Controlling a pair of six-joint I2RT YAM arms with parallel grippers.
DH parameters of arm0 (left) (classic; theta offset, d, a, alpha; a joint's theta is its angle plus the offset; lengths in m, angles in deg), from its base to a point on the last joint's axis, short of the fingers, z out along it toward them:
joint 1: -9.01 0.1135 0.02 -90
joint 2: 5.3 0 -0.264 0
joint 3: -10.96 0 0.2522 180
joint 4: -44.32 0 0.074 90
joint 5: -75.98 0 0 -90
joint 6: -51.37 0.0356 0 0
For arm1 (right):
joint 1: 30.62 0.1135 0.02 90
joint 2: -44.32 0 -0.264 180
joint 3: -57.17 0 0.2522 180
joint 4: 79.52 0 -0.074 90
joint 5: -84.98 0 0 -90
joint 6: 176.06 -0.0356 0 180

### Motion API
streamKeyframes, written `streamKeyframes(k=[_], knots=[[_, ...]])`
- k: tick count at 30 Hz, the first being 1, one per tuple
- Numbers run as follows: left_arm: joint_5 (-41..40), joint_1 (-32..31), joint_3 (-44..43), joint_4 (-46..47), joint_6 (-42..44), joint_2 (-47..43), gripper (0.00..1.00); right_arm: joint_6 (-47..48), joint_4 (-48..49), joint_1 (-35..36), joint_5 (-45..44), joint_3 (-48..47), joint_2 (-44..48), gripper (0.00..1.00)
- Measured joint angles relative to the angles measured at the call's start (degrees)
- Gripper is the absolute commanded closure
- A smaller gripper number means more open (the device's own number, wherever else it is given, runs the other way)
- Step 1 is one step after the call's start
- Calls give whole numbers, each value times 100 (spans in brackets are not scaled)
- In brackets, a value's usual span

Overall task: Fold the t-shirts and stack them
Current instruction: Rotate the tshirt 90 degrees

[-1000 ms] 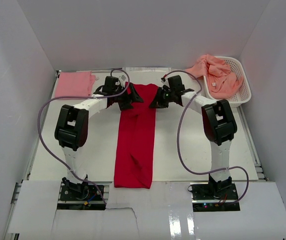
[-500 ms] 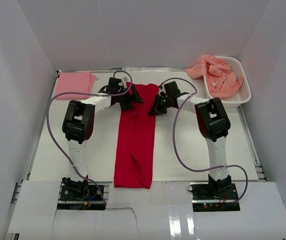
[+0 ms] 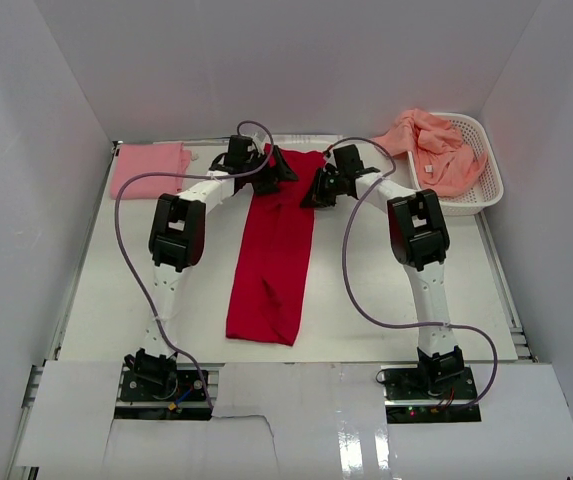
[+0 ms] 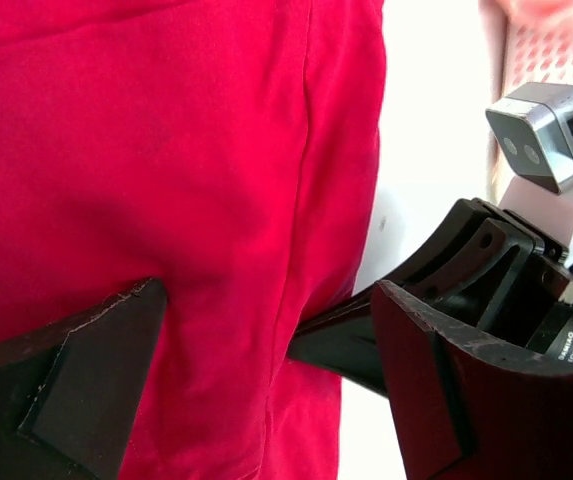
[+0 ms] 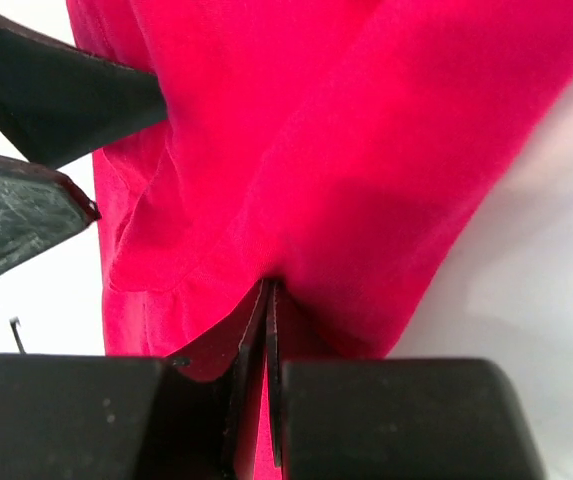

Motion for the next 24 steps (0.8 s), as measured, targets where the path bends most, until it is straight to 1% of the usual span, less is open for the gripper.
streamKeyframes(k=[4, 7, 13, 14, 19, 21, 22, 24], knots=[[50, 74, -778, -28, -120, 503, 3, 37, -201, -249, -9, -544, -297, 91], [146, 164, -1180, -63, -219, 754, 3, 81, -361, -417, -7, -868, -455, 91], [90, 238, -1360, -162, -238, 835, 2, 166, -669, -643, 4, -1436, -761, 87], [90, 243, -1362, -162, -251, 835, 2, 168, -715, -667, 28, -1508, -796, 84], [85, 243, -1362, -146, -319, 837, 2, 210, -782, -693, 114, -1687, -857, 73], [85, 243, -1360, -144, -337, 835, 2, 227, -758, -695, 190, -1663, -855, 64], [87, 245, -1360, -144, -339, 835, 2, 247, -699, -695, 258, -1611, -828, 55], [85, 245, -1364, -160, -339, 826, 2, 302, -570, -680, 306, -1329, -634, 46]])
